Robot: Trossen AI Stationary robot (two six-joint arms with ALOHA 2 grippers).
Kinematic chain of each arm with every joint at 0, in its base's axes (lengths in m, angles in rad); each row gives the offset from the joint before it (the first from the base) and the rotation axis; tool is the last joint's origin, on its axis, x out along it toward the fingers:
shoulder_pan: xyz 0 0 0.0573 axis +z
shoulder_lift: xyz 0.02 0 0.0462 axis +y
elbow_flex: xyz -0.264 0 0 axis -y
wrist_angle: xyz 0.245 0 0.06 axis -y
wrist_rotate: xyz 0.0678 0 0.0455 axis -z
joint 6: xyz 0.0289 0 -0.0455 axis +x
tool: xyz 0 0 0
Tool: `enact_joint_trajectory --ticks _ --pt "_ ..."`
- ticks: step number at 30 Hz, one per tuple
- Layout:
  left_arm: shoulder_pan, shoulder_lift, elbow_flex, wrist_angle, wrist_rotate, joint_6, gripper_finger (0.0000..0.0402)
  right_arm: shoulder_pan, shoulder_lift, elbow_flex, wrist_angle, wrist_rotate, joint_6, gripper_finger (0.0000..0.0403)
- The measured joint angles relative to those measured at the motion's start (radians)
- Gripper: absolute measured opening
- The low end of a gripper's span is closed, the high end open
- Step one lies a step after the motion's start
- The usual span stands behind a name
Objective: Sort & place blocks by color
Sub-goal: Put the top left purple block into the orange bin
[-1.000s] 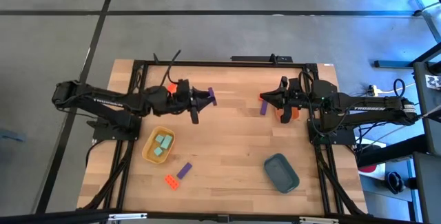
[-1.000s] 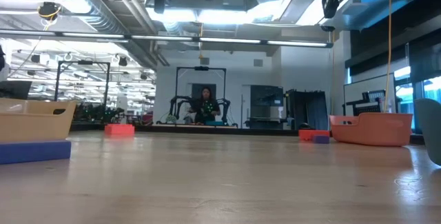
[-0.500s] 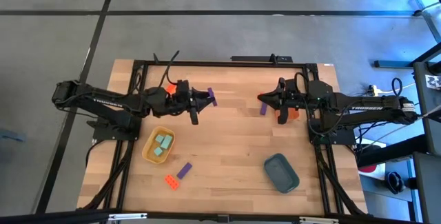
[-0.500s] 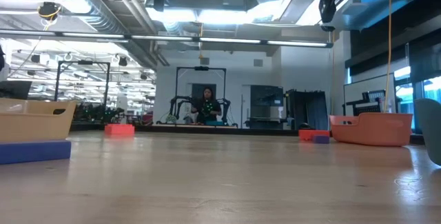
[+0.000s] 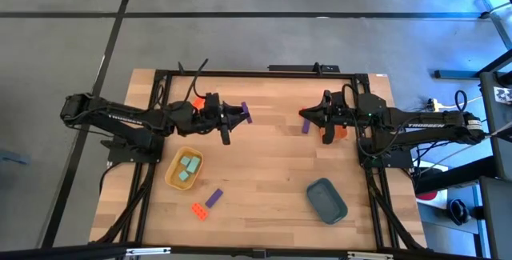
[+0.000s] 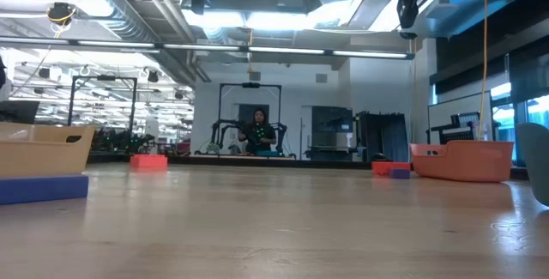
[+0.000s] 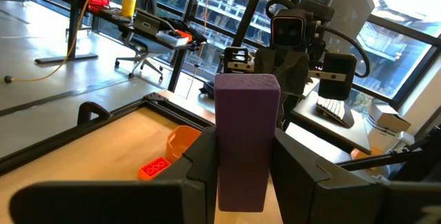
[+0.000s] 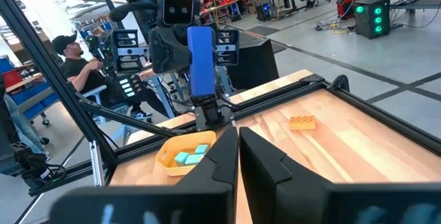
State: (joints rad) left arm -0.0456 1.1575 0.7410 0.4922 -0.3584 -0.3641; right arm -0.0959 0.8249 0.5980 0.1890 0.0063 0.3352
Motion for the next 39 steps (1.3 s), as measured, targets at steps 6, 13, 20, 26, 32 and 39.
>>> enact_joint_trajectory --ticks 6,13,20,26,32,39 --pt "0.000 0.000 0.000 0.022 0.005 0.000 0.0090 0.000 0.000 0.000 0.000 0.000 0.000 0.0019" --pt "0.000 0.000 0.000 0.032 0.008 0.000 0.0090 0.000 0.000 0.000 0.000 0.000 0.000 0.0019" --pt "0.000 0.000 0.000 0.043 0.040 0.000 0.0090 0.000 0.000 0.000 0.001 0.000 0.001 0.0019" --pt "0.007 0.000 0.000 0.086 0.121 0.024 0.0090 0.000 0.000 0.000 0.002 0.000 0.000 0.0019" --pt "0.022 0.000 0.000 0.093 0.190 0.026 0.0090 0.000 0.000 0.000 0.002 0.001 -0.093 0.0019" --pt "0.021 0.000 0.000 0.103 0.229 0.032 0.0090 0.000 0.000 0.000 0.002 0.001 -0.058 0.0019"
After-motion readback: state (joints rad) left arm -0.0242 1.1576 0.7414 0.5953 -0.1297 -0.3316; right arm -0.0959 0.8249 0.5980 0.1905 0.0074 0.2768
